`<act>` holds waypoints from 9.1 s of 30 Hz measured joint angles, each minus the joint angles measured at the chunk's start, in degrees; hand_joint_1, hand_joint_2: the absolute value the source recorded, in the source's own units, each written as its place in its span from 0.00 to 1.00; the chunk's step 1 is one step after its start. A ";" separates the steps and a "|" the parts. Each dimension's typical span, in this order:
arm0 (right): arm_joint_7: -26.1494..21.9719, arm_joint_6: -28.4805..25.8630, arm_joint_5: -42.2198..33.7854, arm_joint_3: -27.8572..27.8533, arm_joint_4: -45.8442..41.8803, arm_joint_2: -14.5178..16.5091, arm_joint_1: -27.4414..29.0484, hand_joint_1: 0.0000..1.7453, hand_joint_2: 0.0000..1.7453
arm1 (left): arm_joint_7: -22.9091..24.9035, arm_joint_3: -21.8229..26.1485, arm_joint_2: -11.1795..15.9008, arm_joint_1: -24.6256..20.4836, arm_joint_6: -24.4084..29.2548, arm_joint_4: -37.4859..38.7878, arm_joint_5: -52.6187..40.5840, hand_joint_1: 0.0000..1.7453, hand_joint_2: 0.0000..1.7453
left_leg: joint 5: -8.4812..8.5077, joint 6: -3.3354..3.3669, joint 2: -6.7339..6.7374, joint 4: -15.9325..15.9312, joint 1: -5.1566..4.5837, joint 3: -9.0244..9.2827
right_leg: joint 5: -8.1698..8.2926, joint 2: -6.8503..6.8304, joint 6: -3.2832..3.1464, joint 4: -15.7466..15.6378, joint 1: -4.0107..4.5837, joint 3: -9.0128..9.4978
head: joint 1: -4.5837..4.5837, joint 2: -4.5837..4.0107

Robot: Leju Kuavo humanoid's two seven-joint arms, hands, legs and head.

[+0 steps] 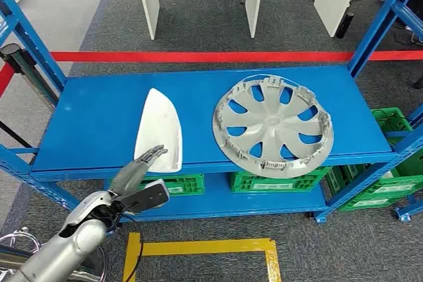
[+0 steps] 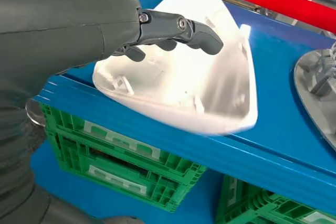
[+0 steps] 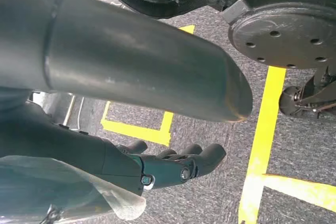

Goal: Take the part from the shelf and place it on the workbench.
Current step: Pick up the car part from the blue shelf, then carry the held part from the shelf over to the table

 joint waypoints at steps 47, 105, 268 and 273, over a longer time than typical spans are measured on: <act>0.81 -0.37 1.47 1.00 -0.13 -0.79 0.65 0.00 0.00 | -0.66 -3.62 -2.79 -7.78 2.07 14.14 -4.45 1.00 1.00 | 0.07 0.01 -0.02 0.02 0.00 -0.08 | 0.02 -0.04 0.01 0.01 0.00 -0.06 | 0.00 0.00; -0.55 -0.43 2.50 1.32 -1.12 -0.56 1.04 0.00 0.00 | 1.28 0.19 -0.91 -13.50 19.43 -4.69 -24.29 0.99 1.00 | 0.12 -0.02 -0.01 0.03 0.00 -0.14 | 0.06 -0.03 0.01 0.03 0.00 -0.11 | 0.00 0.00; 2.38 5.23 33.83 -18.18 -3.52 5.28 6.16 0.00 0.00 | 2.04 17.89 8.37 -2.81 14.88 -18.06 -24.74 0.99 1.00 | 4.34 0.71 0.85 -0.88 -0.28 -4.25 | 0.51 -0.74 -0.11 12.18 0.43 -4.73 | 0.96 0.00; 3.41 5.42 34.64 -19.25 -3.62 5.44 6.10 0.00 0.00 | 1.43 18.47 8.37 -2.83 14.83 -18.20 -24.65 0.99 1.00 | 6.00 -0.60 0.91 0.16 -0.40 -5.60 | -3.22 -0.79 -1.28 -0.93 0.96 3.79 | 1.01 0.00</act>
